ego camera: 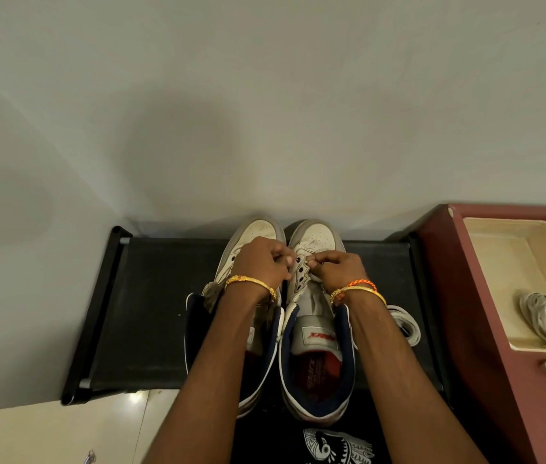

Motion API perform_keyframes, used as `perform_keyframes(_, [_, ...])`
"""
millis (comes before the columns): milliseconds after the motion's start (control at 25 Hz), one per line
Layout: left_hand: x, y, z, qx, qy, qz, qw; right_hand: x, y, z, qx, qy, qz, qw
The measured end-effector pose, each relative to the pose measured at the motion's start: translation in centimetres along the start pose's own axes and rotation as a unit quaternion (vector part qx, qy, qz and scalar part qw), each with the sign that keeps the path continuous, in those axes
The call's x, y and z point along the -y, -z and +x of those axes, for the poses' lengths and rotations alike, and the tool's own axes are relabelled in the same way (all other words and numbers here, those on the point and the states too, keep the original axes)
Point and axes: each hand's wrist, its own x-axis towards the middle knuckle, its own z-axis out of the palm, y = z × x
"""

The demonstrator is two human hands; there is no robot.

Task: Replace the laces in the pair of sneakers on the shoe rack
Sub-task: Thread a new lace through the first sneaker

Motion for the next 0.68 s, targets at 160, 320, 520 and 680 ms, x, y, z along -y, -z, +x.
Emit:
perform_keyframes(160, [-0.4,-0.2,0.2,-0.002,0.001,-0.020,1.000,0.2,-0.4,-0.3,-0.010,-0.013,-0.030,0.999])
perform_keyframes(320, [-0.7,-0.4,0.6,0.013,0.027,-0.048,0.998,1.0,-0.5,-1.4,-0.039,-0.005,-0.089,0.995])
perform_keyframes(520, [-0.6,-0.4,0.1,-0.036,-0.007,-0.005,0.999,1.8,0.1,-2.7,-0.054,0.020,-0.085,0.995])
perform_keyframes(680, [-1.0,0.3,-0.1,-0.103,-0.006,-0.032,0.994,2.3,2.2,-3.3,0.004,-0.009,-0.151,0.988])
